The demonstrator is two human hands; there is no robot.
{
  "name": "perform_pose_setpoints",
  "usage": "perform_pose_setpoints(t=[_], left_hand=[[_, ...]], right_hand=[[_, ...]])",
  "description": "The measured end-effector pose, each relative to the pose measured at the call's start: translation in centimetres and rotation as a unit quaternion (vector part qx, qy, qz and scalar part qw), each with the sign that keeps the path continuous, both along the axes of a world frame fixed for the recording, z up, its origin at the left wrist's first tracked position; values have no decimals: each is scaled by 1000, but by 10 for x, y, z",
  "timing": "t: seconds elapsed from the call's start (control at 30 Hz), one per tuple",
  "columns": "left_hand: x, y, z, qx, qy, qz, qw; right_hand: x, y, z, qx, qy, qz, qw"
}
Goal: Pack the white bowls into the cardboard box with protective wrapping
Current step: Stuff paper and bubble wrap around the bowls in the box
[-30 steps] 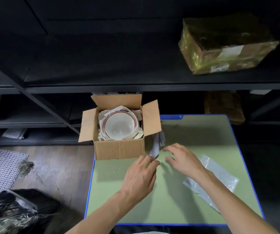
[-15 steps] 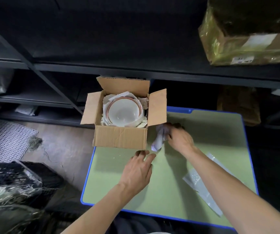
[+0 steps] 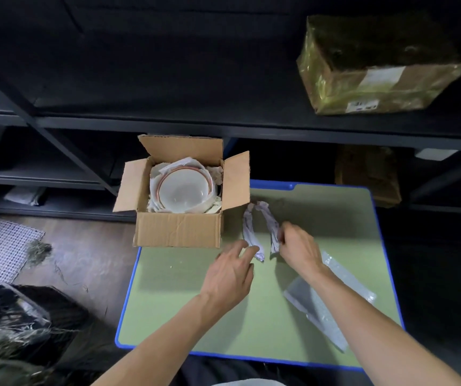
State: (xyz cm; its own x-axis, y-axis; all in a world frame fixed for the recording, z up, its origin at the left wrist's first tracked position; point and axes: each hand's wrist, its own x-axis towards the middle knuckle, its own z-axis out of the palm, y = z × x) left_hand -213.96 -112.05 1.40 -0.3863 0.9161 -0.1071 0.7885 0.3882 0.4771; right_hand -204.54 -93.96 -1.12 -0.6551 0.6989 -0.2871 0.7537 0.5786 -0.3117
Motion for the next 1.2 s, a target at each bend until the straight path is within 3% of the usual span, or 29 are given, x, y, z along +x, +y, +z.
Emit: perform_pose_setpoints(t=[0.2, 0.57, 0.87, 1.03, 1.2], left_hand=[[10, 8, 7, 4, -6, -9, 1000], [18, -2, 11, -13, -4, 1, 1000], [16, 4, 19, 20, -5, -12, 1000], [12, 15, 34, 54, 1, -34, 998], [5, 21, 48, 19, 42, -47, 998]], right_hand=[[8, 2, 0, 5, 12, -10, 1000], [-11, -15, -7, -9, -78, -24, 997], [41, 4, 26, 4, -11, -14, 1000], [60, 3, 63, -7, 38, 31, 999], [56, -5, 107, -22, 54, 111, 992]])
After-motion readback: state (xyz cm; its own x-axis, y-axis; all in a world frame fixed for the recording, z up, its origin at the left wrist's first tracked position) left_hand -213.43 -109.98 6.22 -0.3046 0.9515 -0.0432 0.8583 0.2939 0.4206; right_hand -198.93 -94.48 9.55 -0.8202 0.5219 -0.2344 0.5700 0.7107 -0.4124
